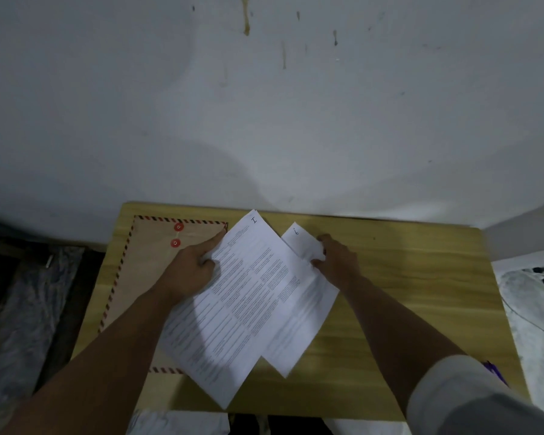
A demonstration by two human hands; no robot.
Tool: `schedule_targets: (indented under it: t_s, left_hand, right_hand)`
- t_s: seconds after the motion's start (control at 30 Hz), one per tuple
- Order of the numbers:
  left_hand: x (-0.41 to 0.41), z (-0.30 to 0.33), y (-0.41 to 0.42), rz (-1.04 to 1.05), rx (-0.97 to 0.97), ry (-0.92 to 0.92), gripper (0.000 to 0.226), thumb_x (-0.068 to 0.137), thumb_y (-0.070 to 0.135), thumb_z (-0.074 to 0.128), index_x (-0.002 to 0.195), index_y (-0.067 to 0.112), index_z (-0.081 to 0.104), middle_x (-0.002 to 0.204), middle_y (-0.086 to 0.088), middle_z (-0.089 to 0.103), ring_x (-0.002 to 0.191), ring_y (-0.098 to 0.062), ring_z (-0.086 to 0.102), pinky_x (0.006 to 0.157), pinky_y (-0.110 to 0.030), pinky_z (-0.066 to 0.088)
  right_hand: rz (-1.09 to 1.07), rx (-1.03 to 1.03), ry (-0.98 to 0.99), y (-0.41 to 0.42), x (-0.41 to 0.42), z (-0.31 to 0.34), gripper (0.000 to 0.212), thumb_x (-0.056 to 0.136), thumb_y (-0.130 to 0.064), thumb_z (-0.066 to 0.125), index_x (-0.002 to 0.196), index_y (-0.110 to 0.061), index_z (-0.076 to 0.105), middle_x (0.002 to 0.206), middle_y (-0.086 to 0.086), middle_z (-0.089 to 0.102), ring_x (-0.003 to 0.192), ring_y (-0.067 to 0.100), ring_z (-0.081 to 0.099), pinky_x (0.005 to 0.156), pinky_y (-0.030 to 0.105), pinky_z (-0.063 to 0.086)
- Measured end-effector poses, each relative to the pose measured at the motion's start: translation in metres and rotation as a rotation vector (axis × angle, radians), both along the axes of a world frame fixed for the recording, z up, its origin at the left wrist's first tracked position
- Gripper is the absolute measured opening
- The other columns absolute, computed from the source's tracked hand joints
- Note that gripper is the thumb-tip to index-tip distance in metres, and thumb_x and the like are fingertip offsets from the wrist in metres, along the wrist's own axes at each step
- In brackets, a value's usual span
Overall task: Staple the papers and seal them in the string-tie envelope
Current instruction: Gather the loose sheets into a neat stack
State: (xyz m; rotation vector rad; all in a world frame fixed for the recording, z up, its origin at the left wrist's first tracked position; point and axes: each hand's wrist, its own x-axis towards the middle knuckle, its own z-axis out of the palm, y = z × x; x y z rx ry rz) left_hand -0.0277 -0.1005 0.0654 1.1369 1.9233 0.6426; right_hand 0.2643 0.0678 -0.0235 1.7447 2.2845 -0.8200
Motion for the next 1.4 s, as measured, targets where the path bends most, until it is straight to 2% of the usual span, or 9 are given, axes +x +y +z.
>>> schedule_targets:
  t_s: [0.13,0.3,0.47,0.63,0.73,0.9,1.07,1.2,1.4]
  left_hand:
    - [0.003,0.021,-0.007,-0.029,0.034,0.019,0.066,0.098,0.001,0.045,0.154,0.036,0.039,0.142,0.004,0.063,0.098,-0.012,0.07,0.085,-0.024,0.055]
    - [0.002,0.065,-0.015,-0.102,0.128,0.028,0.069,0.095,-0.002,0.046,0.15,0.04,0.041,0.123,0.03,0.065,0.094,0.004,0.065,0.092,-0.011,0.047]
    - [0.001,0.126,-0.011,-0.163,0.267,0.096,0.068,0.095,0.002,0.048,0.152,0.039,0.04,0.149,0.007,0.053,0.094,-0.006,0.062,0.091,-0.026,0.05]
    - [0.025,0.199,-0.005,-0.21,0.464,0.082,0.058,0.099,0.007,0.053,0.151,0.03,0.047,0.143,0.012,0.058,0.125,-0.002,0.058,0.102,-0.017,0.041]
    - [0.039,0.235,-0.008,-0.186,0.552,0.026,0.045,0.099,0.016,0.058,0.14,0.034,0.059,0.12,0.012,0.073,0.103,-0.002,0.069,0.096,-0.029,0.054]
    - [0.059,0.281,-0.014,-0.089,0.681,0.079,0.015,0.094,0.026,0.061,0.08,0.023,0.065,0.066,0.005,0.068,0.058,-0.013,0.064,0.061,-0.045,0.058]
    - [0.063,0.305,-0.01,-0.043,0.792,0.123,0.01,0.097,0.024,0.065,0.089,0.019,0.063,0.11,-0.004,0.067,0.098,-0.019,0.066,0.078,-0.027,0.049]
    - [0.064,0.323,-0.005,-0.063,0.745,0.132,0.014,0.098,0.028,0.065,0.091,0.016,0.065,0.148,-0.005,0.056,0.137,-0.025,0.051,0.115,-0.043,0.039]
    - [0.075,0.337,-0.007,-0.141,0.682,0.044,0.026,0.099,0.029,0.062,0.091,0.005,0.068,0.097,-0.004,0.073,0.093,-0.021,0.068,0.08,-0.033,0.049]
  right_hand:
    - [-0.08,-0.054,0.121,-0.005,0.012,0.017,0.06,0.086,-0.017,0.069,0.143,-0.023,0.053,0.123,0.006,0.069,0.118,0.029,0.061,0.098,0.035,0.049]
    - [-0.173,0.005,0.252,-0.005,0.027,0.073,0.041,0.085,-0.007,0.066,0.122,-0.024,0.073,0.104,0.003,0.074,0.102,0.022,0.067,0.085,0.026,0.048]
    - [-0.262,0.124,0.508,-0.001,0.037,0.177,0.033,0.084,-0.005,0.071,0.111,-0.022,0.077,0.074,-0.009,0.069,0.078,0.011,0.066,0.078,0.024,0.047]
    - [-0.218,0.183,0.715,-0.014,0.038,0.297,0.026,0.085,-0.01,0.076,0.11,-0.017,0.078,0.088,0.0,0.076,0.08,0.007,0.068,0.078,0.024,0.051]
    - [-0.194,0.144,0.822,-0.032,0.035,0.348,0.02,0.087,-0.013,0.074,0.106,-0.017,0.079,0.095,0.0,0.077,0.083,0.012,0.068,0.072,0.026,0.051]
    - [-0.13,0.008,0.955,-0.064,0.036,0.411,0.024,0.095,-0.001,0.059,0.11,-0.008,0.076,0.089,0.001,0.077,0.071,0.01,0.069,0.061,0.022,0.052]
    - [-0.111,-0.127,1.047,-0.071,0.045,0.445,0.021,0.094,-0.005,0.063,0.11,-0.009,0.076,0.113,0.017,0.073,0.095,0.026,0.067,0.086,0.04,0.05]
    - [-0.064,-0.164,1.05,-0.079,0.046,0.463,0.022,0.095,-0.004,0.062,0.11,-0.01,0.076,0.106,0.01,0.072,0.094,0.024,0.063,0.085,0.035,0.048]
    - [-0.023,-0.22,1.038,-0.089,0.048,0.478,0.026,0.094,0.0,0.056,0.108,-0.01,0.075,0.1,0.01,0.069,0.083,0.021,0.064,0.078,0.033,0.049]
